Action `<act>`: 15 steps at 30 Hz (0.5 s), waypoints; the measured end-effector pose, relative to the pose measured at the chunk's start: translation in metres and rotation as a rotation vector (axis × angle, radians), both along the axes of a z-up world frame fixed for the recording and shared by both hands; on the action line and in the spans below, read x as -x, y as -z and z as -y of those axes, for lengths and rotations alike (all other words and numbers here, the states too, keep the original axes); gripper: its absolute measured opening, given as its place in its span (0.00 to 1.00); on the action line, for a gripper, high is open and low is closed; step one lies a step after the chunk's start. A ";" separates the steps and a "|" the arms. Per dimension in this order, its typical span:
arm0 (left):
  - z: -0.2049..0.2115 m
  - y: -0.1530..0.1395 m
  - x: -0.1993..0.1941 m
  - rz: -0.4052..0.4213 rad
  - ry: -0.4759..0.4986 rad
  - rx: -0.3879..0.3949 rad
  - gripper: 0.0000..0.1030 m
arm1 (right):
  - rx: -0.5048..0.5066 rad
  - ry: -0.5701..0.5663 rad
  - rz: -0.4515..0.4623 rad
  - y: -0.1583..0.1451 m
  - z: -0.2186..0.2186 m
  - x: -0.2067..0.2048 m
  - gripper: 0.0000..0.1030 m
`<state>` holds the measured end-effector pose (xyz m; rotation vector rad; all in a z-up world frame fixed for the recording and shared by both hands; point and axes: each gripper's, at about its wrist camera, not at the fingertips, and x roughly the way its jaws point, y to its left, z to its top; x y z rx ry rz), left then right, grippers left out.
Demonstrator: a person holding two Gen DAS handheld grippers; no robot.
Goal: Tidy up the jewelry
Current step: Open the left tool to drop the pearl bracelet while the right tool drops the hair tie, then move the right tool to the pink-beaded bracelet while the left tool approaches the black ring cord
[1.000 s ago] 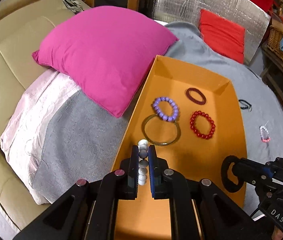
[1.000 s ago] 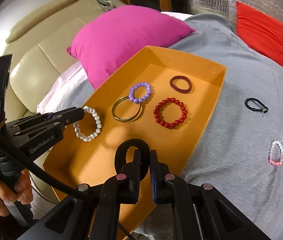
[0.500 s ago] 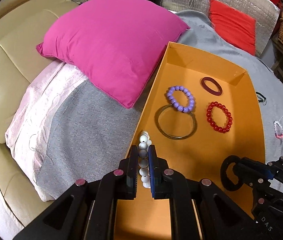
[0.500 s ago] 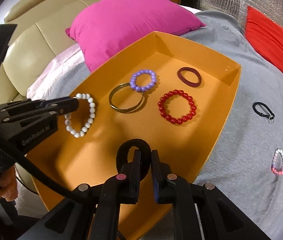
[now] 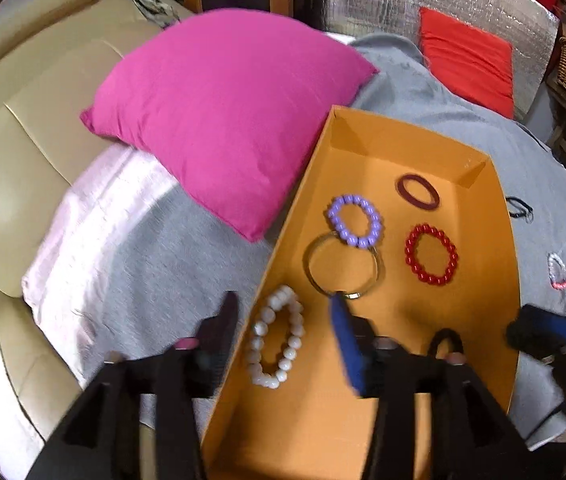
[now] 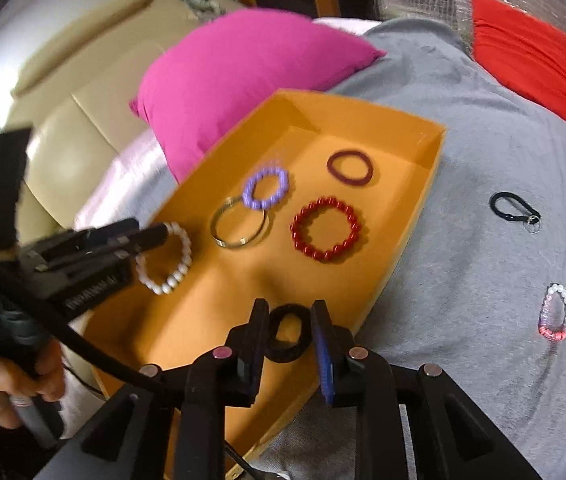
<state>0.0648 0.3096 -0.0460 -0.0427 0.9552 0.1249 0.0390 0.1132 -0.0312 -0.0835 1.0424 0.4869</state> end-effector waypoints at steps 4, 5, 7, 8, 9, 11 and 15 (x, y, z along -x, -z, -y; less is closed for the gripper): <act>-0.005 -0.008 0.002 0.037 -0.015 0.068 0.53 | -0.074 0.049 0.047 -0.023 0.035 0.000 0.24; -0.006 -0.010 0.001 0.048 -0.026 0.078 0.53 | -0.084 0.062 0.056 -0.028 0.043 0.000 0.24; -0.005 -0.015 0.001 0.078 -0.046 0.072 0.53 | -0.099 0.092 0.077 -0.035 0.063 0.000 0.24; -0.003 -0.017 0.000 0.092 -0.052 0.068 0.53 | -0.109 0.117 0.089 -0.040 0.078 0.000 0.24; -0.002 -0.022 0.000 0.116 -0.059 0.064 0.54 | -0.114 0.131 0.094 -0.042 0.087 0.000 0.24; -0.002 -0.030 0.000 0.159 -0.076 0.067 0.56 | -0.119 0.186 0.105 -0.046 0.114 0.000 0.24; -0.004 -0.044 0.003 0.237 -0.134 0.092 0.58 | -0.118 0.272 0.099 -0.040 0.163 0.000 0.24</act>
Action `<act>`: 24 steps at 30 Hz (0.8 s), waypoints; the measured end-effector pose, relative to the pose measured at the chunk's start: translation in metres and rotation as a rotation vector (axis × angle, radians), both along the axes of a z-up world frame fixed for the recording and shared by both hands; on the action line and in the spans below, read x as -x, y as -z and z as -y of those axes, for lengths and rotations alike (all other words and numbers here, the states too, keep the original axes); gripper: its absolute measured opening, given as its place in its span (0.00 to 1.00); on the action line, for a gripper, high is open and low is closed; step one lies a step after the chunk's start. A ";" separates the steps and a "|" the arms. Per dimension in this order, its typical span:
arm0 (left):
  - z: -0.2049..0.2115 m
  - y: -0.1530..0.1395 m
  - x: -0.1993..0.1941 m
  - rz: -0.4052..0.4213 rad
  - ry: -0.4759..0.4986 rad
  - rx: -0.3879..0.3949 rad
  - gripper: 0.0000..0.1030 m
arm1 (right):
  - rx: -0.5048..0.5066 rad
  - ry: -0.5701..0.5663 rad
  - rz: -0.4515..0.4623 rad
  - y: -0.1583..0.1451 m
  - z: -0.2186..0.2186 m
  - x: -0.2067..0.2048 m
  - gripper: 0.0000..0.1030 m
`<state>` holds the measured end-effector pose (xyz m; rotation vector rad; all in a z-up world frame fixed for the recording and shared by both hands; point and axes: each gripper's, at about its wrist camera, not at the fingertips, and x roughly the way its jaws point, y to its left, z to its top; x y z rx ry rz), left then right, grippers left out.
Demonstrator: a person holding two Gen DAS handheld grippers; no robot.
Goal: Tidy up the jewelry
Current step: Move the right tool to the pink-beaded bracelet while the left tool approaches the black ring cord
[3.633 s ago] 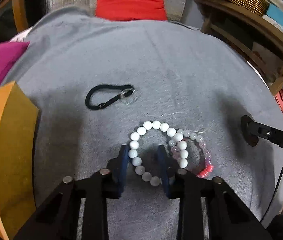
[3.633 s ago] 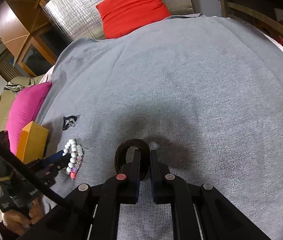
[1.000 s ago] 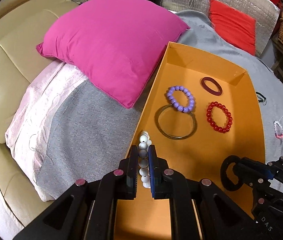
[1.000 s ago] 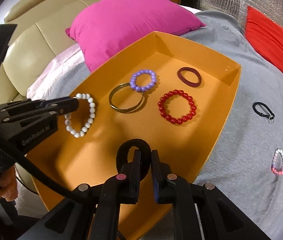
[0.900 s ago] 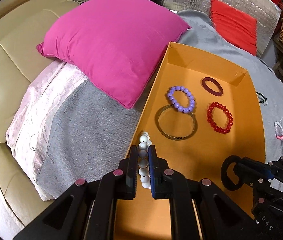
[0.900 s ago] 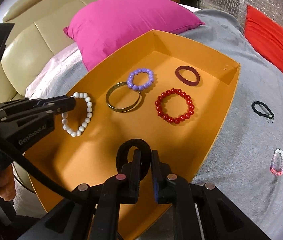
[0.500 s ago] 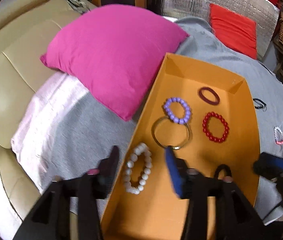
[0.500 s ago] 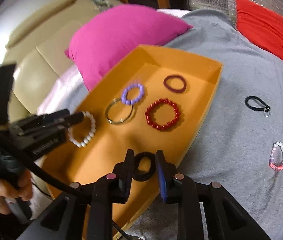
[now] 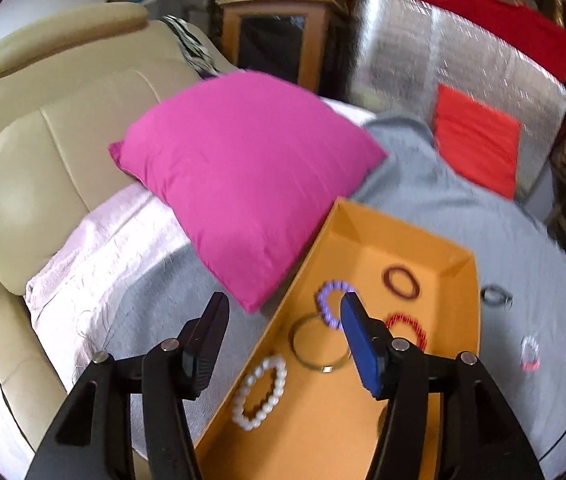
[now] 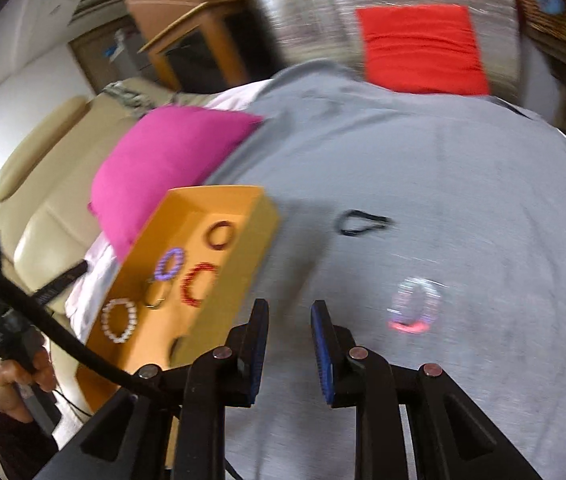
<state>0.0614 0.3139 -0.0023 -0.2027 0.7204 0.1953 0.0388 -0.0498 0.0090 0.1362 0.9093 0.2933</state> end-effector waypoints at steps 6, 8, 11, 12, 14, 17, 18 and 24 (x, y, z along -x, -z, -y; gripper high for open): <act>0.007 -0.012 0.003 0.084 -0.054 0.040 0.62 | -0.033 0.118 -0.046 0.019 0.069 0.000 0.24; 0.018 -0.013 0.001 0.096 -0.028 0.046 0.63 | -0.045 0.148 -0.052 0.026 0.086 0.002 0.24; 0.043 -0.011 -0.006 0.084 0.022 0.010 0.64 | -0.065 0.182 -0.065 0.039 0.105 -0.002 0.24; 0.057 -0.009 -0.010 0.077 0.049 -0.011 0.64 | -0.073 0.191 -0.072 0.044 0.109 -0.004 0.24; 0.080 -0.006 -0.017 0.064 0.099 -0.038 0.64 | -0.084 0.202 -0.085 0.054 0.115 -0.009 0.24; 0.112 -0.003 -0.026 0.048 0.158 -0.066 0.64 | -0.103 0.213 -0.105 0.070 0.121 -0.017 0.24; 0.123 0.000 -0.030 0.042 0.177 -0.072 0.64 | -0.114 0.217 -0.112 0.075 0.124 -0.020 0.24; 0.172 0.011 -0.054 0.009 0.232 -0.106 0.64 | -0.165 0.205 -0.115 0.084 0.121 -0.040 0.24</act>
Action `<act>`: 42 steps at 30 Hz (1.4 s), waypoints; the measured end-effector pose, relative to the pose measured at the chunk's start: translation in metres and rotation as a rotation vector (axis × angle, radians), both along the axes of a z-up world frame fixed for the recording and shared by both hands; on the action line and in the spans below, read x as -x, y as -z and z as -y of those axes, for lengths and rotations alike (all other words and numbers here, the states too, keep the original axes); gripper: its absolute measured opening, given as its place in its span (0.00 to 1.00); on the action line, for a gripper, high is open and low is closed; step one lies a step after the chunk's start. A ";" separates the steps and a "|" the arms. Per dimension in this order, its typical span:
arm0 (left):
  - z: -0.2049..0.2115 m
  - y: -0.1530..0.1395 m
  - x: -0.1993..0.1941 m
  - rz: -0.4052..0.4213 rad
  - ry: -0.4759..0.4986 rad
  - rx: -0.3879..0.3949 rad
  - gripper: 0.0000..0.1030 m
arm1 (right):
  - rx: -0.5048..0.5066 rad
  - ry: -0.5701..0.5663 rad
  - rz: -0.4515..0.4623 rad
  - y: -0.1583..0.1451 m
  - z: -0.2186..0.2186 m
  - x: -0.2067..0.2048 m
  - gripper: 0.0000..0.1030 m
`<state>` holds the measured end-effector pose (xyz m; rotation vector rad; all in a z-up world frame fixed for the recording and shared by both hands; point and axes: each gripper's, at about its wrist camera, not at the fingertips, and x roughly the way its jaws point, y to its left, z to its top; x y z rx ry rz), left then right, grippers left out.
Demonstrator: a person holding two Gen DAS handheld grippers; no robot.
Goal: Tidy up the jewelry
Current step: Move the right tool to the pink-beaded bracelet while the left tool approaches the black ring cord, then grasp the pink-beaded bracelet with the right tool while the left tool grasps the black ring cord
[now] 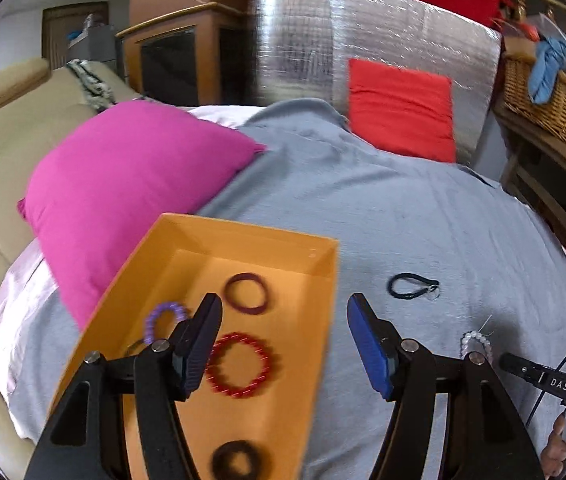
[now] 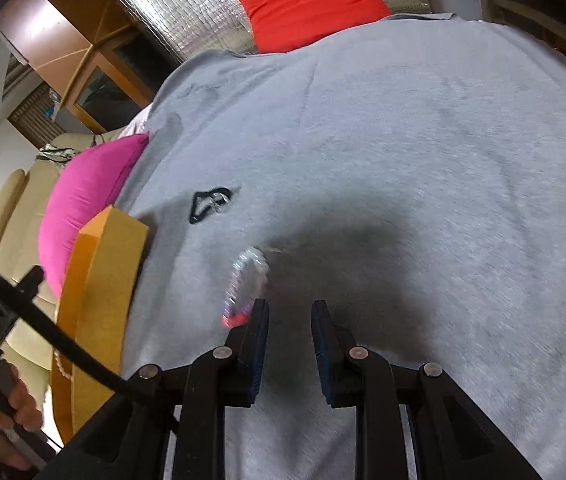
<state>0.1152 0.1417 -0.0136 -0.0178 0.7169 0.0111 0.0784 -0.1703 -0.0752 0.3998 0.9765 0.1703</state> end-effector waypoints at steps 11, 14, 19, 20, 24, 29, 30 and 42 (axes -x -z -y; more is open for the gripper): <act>0.059 0.015 -0.025 -0.002 0.059 -0.040 0.64 | 0.116 -0.064 0.042 0.004 -0.024 -0.022 0.08; 0.080 0.025 -0.034 -0.017 0.101 -0.015 0.64 | 0.114 -0.031 0.064 -0.005 -0.008 -0.014 0.08; 0.114 0.044 -0.051 -0.057 0.167 0.011 0.68 | 0.079 0.035 0.060 -0.008 0.033 -0.002 0.08; 0.119 0.048 -0.054 -0.062 0.167 0.010 0.69 | 0.076 0.046 0.054 -0.008 0.037 0.000 0.08; 0.131 0.067 -0.071 -0.115 0.160 0.042 0.69 | 0.045 0.090 0.019 -0.004 0.058 0.000 0.08; 0.141 0.082 -0.085 -0.147 0.160 0.032 0.69 | 0.012 0.103 -0.001 0.000 0.063 -0.003 0.08; 0.142 0.084 -0.088 -0.147 0.162 0.040 0.69 | 0.008 0.102 0.000 0.000 0.062 -0.003 0.08; 0.142 0.093 -0.106 -0.168 0.202 0.077 0.22 | 0.036 0.093 0.008 0.002 0.057 -0.002 0.08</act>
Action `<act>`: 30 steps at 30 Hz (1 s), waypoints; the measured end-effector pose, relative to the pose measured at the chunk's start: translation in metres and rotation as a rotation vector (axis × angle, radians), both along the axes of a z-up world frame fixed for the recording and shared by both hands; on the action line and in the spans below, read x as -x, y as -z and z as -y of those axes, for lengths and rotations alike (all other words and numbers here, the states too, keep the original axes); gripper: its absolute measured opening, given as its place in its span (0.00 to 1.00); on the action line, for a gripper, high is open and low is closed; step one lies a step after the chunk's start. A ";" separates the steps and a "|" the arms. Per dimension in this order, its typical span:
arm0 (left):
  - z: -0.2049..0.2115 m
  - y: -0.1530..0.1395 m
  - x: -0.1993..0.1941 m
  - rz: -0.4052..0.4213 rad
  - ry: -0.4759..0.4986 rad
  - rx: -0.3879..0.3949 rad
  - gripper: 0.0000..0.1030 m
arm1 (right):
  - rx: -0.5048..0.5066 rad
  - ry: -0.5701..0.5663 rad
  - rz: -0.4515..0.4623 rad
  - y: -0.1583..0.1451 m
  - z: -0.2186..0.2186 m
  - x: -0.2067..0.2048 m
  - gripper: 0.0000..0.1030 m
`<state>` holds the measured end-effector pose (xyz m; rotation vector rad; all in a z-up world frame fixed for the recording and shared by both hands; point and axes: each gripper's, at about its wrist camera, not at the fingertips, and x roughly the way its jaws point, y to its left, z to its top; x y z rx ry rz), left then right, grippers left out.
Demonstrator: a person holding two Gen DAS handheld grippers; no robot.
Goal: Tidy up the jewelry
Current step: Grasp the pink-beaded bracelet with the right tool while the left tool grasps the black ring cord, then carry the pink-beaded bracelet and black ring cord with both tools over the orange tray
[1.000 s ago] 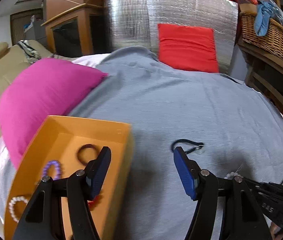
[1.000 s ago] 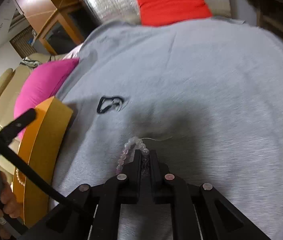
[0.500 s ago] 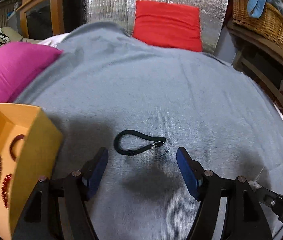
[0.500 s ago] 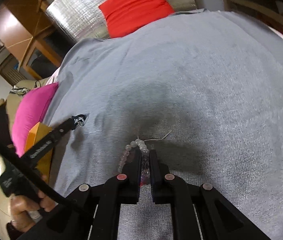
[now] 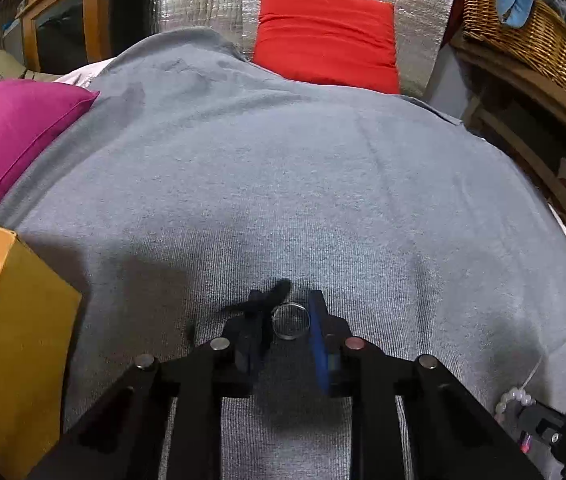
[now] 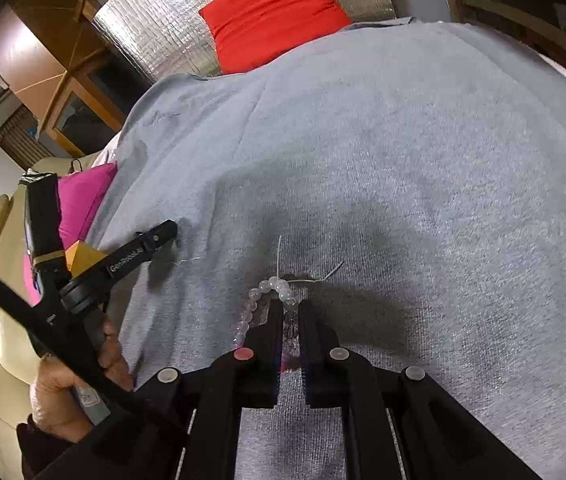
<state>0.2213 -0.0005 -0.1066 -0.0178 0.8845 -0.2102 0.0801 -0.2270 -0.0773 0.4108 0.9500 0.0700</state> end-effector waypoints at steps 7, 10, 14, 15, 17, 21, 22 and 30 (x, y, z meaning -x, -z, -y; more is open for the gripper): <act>-0.005 -0.027 0.023 0.043 0.029 0.049 0.22 | 0.008 -0.015 0.056 -0.012 -0.006 0.003 0.08; -0.005 -0.043 0.039 0.069 0.054 0.054 0.22 | 0.013 -0.032 0.096 -0.020 -0.008 0.006 0.08; -0.010 -0.064 0.062 0.110 0.075 0.080 0.22 | 0.009 -0.033 0.137 -0.030 -0.007 0.014 0.08; -0.011 -0.070 0.071 0.121 0.080 0.087 0.22 | 0.007 -0.032 0.146 -0.031 -0.007 0.016 0.08; -0.014 -0.078 0.082 0.136 0.082 0.098 0.22 | 0.006 -0.032 0.159 -0.034 -0.006 0.021 0.08; -0.018 -0.091 0.107 0.171 0.090 0.100 0.22 | -0.003 -0.044 0.179 -0.039 -0.007 0.026 0.08; -0.019 -0.095 0.113 0.180 0.091 0.093 0.22 | -0.011 -0.049 0.186 -0.041 -0.008 0.027 0.08; -0.053 -0.119 0.167 0.250 0.050 0.061 0.22 | -0.052 -0.119 0.243 -0.054 -0.032 0.041 0.08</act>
